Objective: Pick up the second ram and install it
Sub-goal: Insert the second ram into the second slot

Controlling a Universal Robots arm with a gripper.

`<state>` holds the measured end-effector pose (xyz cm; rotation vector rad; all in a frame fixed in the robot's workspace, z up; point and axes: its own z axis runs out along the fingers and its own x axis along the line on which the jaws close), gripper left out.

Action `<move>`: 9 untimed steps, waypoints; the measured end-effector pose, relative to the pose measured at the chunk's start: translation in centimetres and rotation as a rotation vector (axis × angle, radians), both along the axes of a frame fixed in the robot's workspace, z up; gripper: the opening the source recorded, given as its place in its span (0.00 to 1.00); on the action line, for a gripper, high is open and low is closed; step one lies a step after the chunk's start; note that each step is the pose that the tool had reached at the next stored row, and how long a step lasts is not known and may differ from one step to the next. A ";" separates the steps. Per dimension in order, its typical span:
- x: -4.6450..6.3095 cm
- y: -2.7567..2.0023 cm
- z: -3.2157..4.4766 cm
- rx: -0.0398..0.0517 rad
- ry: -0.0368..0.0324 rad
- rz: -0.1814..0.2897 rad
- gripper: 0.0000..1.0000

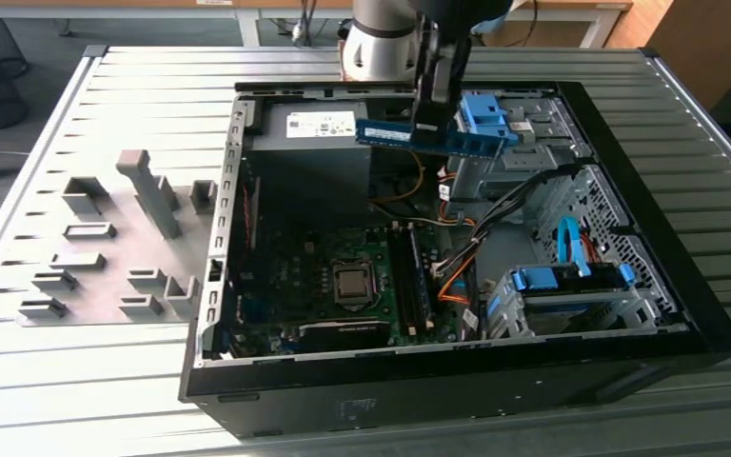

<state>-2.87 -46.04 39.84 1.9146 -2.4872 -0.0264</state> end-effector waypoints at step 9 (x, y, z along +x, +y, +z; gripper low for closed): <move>0.0 0.00 -0.38 -0.0035 0.0000 -0.161 0.14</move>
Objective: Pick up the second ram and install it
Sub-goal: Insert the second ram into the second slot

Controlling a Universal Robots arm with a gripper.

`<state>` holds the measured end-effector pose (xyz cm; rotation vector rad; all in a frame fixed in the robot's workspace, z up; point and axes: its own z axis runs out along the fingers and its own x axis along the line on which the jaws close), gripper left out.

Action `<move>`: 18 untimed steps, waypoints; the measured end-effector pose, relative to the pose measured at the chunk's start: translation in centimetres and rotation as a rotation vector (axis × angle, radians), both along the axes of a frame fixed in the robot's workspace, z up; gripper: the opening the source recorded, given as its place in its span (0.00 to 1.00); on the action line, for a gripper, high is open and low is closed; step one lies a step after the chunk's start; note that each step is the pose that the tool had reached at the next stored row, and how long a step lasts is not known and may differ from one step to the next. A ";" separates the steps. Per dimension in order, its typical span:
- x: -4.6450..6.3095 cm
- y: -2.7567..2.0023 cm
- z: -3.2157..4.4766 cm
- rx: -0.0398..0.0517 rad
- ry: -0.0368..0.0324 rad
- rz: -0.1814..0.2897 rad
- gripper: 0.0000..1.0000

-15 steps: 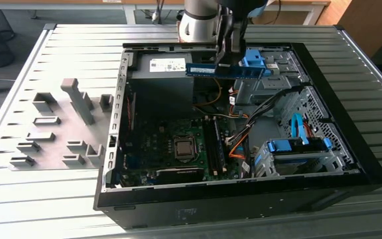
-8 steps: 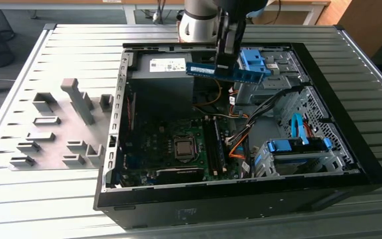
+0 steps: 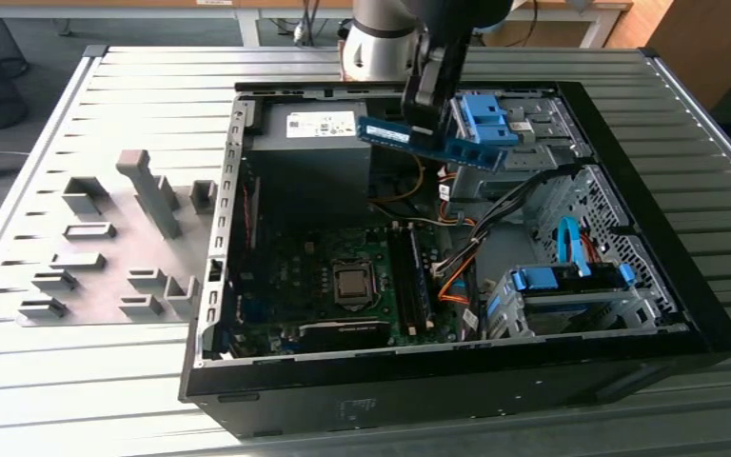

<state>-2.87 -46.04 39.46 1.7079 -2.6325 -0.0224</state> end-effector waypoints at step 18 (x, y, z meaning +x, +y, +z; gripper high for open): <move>0.0 0.00 -0.59 -0.0079 -0.0002 -0.312 0.14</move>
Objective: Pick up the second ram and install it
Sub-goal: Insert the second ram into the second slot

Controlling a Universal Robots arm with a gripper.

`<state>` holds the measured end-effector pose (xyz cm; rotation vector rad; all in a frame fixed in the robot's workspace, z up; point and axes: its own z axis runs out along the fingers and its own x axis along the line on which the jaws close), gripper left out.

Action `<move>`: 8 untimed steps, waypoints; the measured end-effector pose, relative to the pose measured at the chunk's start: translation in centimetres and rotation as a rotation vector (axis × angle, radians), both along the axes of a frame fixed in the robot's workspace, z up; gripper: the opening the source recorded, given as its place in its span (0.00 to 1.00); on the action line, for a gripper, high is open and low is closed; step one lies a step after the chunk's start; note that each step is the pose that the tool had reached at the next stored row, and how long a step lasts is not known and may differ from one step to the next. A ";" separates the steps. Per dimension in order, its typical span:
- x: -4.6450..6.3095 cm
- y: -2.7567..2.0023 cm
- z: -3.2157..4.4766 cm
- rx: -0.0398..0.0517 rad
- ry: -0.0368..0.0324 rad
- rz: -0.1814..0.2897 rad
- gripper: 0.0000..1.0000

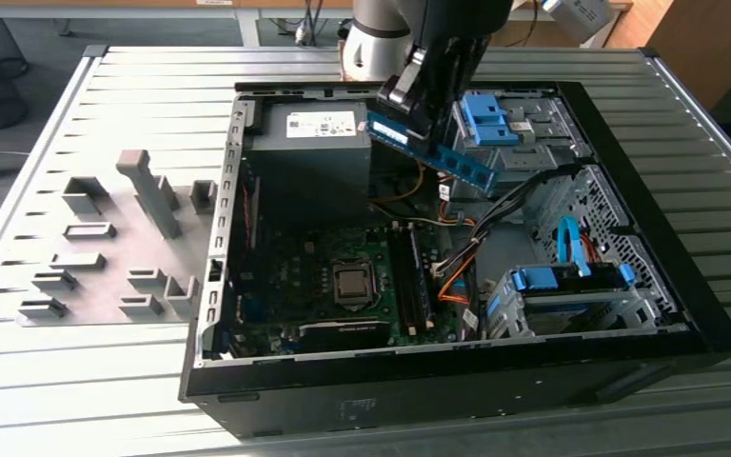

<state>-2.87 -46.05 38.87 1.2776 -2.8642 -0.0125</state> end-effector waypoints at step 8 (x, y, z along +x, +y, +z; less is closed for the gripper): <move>0.0 0.00 -0.03 -0.0007 0.0000 -0.032 0.14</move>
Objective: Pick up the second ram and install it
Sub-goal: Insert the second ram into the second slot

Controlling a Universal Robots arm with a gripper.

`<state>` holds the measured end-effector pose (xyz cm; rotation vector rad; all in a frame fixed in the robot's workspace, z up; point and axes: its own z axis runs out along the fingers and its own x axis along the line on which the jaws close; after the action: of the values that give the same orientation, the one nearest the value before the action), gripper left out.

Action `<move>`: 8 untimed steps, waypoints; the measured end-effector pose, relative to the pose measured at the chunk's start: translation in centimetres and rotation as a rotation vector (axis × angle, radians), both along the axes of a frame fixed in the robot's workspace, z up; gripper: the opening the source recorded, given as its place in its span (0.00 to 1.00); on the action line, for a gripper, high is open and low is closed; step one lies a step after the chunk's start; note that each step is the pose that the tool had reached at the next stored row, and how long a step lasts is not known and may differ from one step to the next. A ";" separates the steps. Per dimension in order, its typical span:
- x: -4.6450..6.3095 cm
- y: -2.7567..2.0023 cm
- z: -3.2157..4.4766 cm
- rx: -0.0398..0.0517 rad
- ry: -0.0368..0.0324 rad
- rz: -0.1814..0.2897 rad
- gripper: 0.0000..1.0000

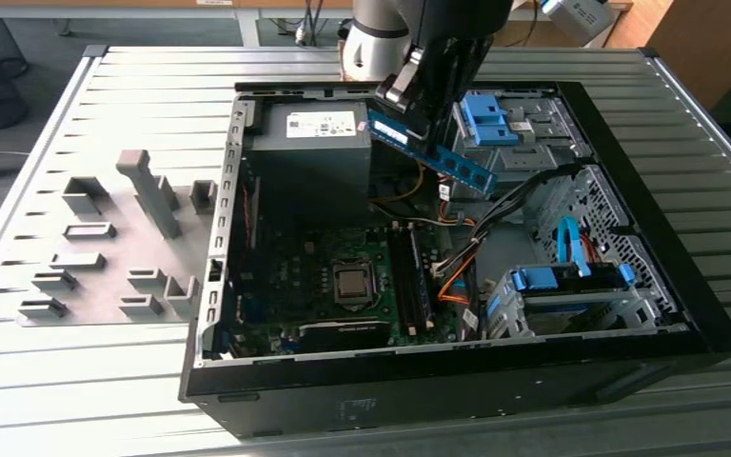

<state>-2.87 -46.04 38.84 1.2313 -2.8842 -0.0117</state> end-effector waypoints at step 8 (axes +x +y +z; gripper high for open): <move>0.0 0.00 0.00 -0.0001 0.0000 0.000 0.14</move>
<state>-2.87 -46.05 38.85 1.2309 -2.8844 -0.0116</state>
